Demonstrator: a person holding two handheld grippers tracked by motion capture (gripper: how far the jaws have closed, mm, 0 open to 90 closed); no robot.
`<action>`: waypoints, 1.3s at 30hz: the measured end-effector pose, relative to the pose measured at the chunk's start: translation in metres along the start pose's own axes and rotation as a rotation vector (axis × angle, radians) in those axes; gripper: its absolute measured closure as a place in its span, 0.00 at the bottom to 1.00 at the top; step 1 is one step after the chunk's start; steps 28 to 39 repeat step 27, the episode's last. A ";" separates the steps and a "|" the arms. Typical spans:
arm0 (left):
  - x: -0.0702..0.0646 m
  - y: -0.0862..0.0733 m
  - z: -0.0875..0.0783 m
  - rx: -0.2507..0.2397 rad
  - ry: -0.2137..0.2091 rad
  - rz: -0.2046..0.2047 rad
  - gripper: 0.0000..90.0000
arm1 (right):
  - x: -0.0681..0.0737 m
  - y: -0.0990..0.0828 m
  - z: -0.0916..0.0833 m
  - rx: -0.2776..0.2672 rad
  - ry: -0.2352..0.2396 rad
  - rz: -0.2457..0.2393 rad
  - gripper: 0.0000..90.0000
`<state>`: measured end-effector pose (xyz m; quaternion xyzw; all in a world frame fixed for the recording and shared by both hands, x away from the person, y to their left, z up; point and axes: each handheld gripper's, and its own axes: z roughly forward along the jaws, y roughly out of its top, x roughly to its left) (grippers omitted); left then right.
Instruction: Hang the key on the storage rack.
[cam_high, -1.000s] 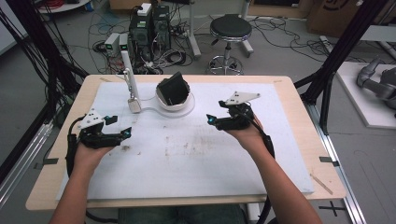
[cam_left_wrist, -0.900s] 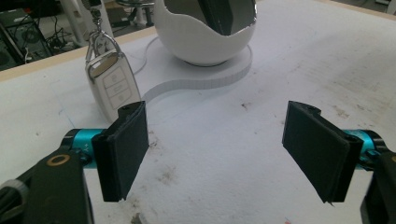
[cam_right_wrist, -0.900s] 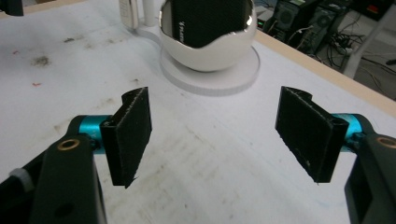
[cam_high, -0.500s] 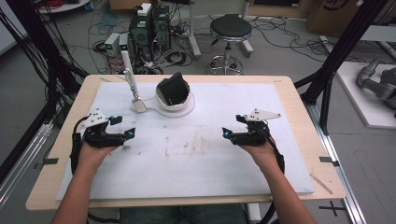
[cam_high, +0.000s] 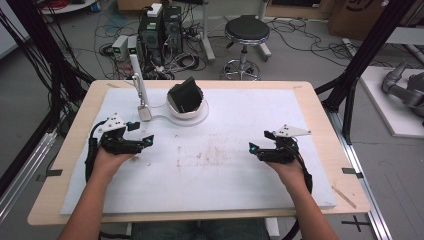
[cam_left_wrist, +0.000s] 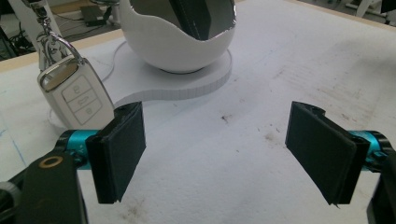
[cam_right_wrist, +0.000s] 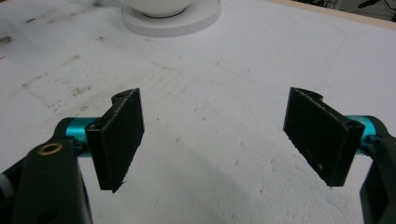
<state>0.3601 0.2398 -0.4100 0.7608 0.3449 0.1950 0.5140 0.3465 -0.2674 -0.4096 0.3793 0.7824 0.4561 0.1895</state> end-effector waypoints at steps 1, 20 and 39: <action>0.000 0.000 0.000 0.002 0.000 0.002 0.22 | -0.001 -0.001 -0.001 0.001 -0.005 0.001 0.23; -0.002 -0.002 -0.003 0.018 0.007 0.004 0.22 | -0.002 -0.002 0.005 0.030 -0.013 -0.006 0.23; 0.000 -0.005 -0.005 0.032 0.015 -0.001 0.22 | -0.003 -0.001 0.008 0.030 -0.014 -0.004 0.23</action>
